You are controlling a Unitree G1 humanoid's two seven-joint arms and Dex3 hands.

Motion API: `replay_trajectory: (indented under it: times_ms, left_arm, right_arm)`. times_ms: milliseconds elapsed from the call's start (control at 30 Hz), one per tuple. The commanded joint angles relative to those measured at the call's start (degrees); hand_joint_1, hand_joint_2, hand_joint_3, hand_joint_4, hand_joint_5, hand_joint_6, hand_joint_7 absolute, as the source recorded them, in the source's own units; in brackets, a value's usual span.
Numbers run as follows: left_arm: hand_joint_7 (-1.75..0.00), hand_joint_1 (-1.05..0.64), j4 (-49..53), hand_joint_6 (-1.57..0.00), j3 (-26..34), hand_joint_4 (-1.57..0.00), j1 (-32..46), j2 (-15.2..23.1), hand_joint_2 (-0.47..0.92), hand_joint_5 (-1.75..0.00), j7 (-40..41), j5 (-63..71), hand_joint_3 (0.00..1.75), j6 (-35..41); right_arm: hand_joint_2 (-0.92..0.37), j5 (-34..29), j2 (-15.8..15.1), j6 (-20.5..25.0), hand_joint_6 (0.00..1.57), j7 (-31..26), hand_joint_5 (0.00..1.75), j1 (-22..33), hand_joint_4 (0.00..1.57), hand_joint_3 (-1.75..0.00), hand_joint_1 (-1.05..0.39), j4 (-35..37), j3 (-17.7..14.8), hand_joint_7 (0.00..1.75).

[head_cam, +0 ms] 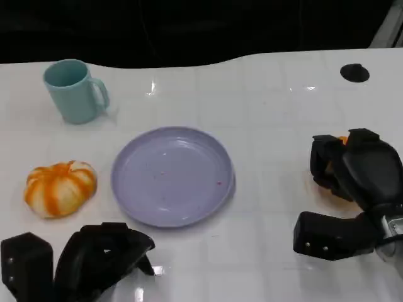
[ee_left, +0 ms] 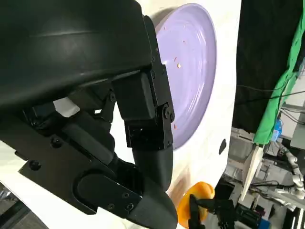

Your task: Grasp the bread from the table and place it into the plate.

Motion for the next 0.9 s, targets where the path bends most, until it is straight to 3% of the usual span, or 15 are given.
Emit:
replay_trajectory:
  times_ms: [33, 133, 467, 900]
  left_arm:
    - [-0.28, -1.05, 0.68, -1.57, 0.02, -0.91, 0.5, 0.62, 0.65, -1.48, 0.42, 0.79, 0.17, -0.07]
    - [-0.28, -1.05, 0.8, -1.57, -0.01, -0.92, 0.39, 0.52, 0.64, -1.48, 0.35, 0.69, 0.17, -0.04]
    - [-0.3, -1.05, 1.08, -1.57, -0.03, -0.92, -0.01, 0.42, 0.64, -1.48, 0.74, 1.05, 0.17, 0.09]
    - [-0.3, -1.05, 1.38, -1.57, -0.23, -0.91, -0.16, 0.3, 0.64, -1.5, 0.83, 1.6, 0.17, -0.02]
  right_arm:
    - [-0.38, 1.85, -0.48, -2.68, 0.82, -1.44, 1.75, -0.94, 0.96, -1.07, -0.07, -0.58, -1.15, 1.6]
    - [-0.28, 2.6, -0.66, -5.02, 0.82, -2.02, 1.75, -1.06, 0.98, -1.25, -0.04, -1.27, -1.67, 1.63]
    - [-0.19, 5.67, 1.35, -8.19, 0.89, 2.86, 1.75, -0.73, 1.03, -1.47, -0.03, -10.52, -3.21, 1.57]
    - [-0.21, 6.61, 5.42, -9.89, 0.87, 7.49, 1.75, -2.9, 1.03, -1.52, -0.1, -12.97, -3.37, 1.6]
